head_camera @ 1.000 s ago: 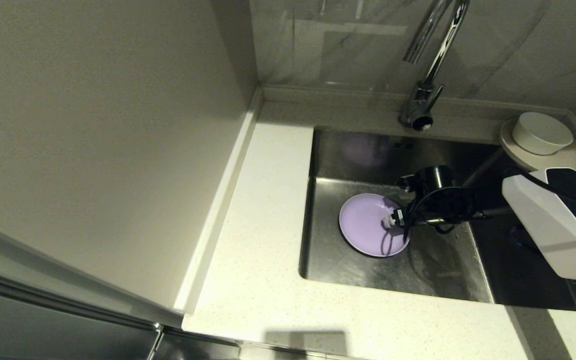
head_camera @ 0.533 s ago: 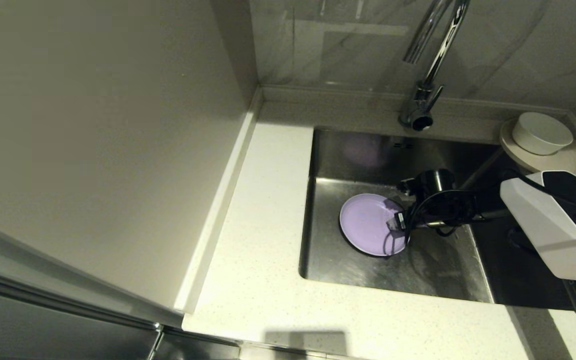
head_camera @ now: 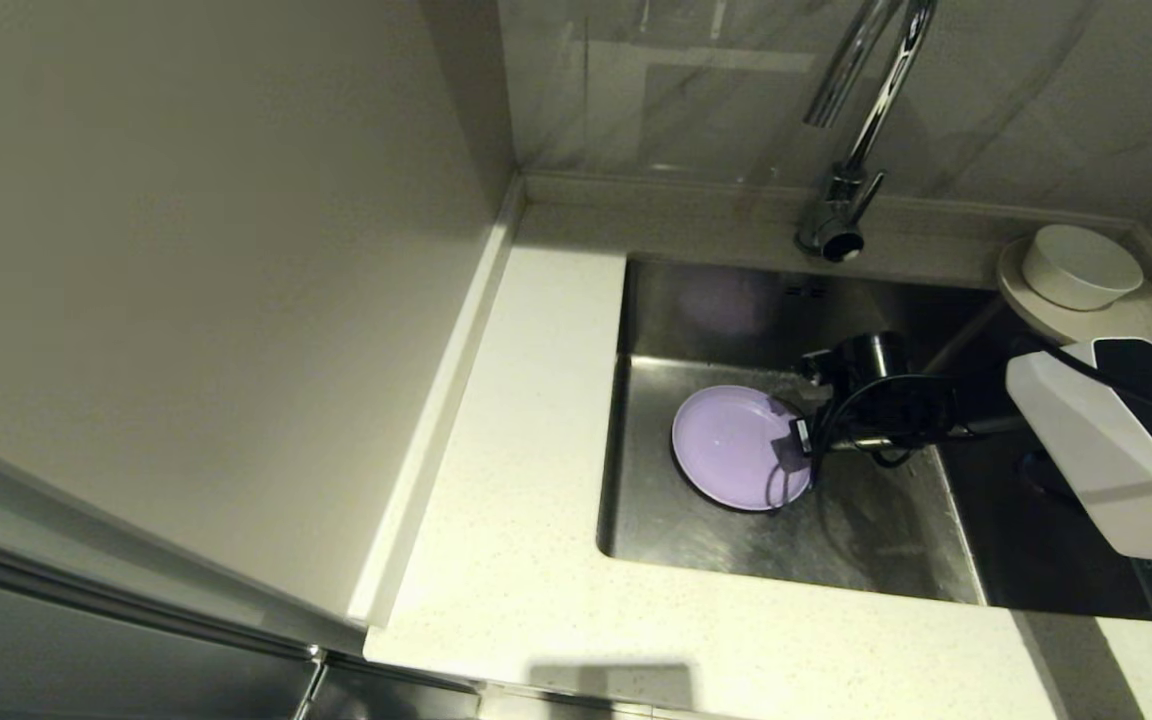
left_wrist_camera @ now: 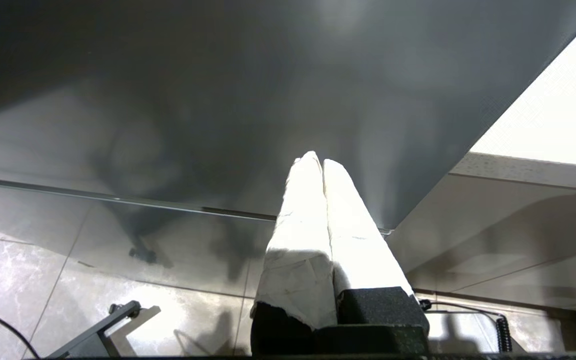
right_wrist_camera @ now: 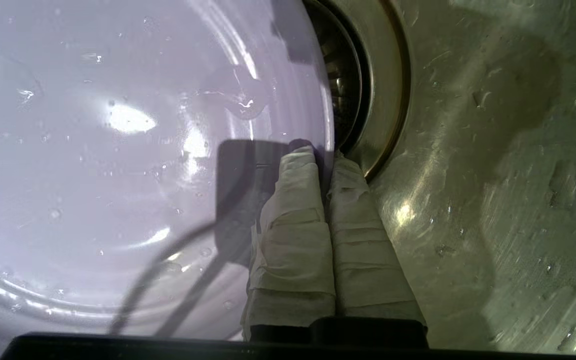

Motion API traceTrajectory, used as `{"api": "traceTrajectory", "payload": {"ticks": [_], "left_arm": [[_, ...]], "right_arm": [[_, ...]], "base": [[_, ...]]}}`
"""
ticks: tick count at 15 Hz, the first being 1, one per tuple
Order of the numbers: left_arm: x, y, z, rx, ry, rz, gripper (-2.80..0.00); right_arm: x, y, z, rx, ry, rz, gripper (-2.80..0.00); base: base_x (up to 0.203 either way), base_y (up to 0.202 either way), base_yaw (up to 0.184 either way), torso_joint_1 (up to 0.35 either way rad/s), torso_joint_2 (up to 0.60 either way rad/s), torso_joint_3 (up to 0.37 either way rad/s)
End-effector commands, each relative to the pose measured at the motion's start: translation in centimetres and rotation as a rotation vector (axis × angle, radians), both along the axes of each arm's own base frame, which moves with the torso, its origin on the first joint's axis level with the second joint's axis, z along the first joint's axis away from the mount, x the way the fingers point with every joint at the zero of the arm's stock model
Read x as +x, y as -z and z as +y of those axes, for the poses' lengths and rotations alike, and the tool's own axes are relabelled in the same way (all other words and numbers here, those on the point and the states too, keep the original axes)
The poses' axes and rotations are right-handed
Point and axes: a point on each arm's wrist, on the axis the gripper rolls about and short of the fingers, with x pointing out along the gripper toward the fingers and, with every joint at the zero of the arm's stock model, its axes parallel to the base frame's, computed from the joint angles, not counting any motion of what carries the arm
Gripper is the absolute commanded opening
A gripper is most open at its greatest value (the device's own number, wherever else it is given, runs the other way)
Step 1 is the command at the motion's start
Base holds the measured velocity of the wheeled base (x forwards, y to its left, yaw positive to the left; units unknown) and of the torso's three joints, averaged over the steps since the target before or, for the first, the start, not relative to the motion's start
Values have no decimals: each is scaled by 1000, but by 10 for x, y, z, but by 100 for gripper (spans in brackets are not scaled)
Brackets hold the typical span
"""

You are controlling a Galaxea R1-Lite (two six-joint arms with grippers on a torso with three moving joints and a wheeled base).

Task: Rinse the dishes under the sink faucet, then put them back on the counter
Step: Put a plate back to the table from the sink

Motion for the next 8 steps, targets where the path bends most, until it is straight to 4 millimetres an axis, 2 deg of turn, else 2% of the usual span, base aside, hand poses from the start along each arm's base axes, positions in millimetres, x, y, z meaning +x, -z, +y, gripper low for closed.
{"api": "traceTrajectory", "payload": {"ticks": [1, 5, 8], "left_arm": [[0, 0, 0, 0, -1, -3, -280], [0, 0, 0, -1, -1, -3, -280], [0, 0, 0, 0, -1, -3, -280]], "right_arm": [[1, -4, -6, -1, 12, -14, -280], [2, -26, -28, 0, 55, -80, -280], [-15, -53, -54, 1, 108, -95, -280]], "base": [[0, 0, 0, 0, 0, 0], [0, 0, 0, 0, 0, 0], [0, 0, 0, 0, 0, 0]]}}
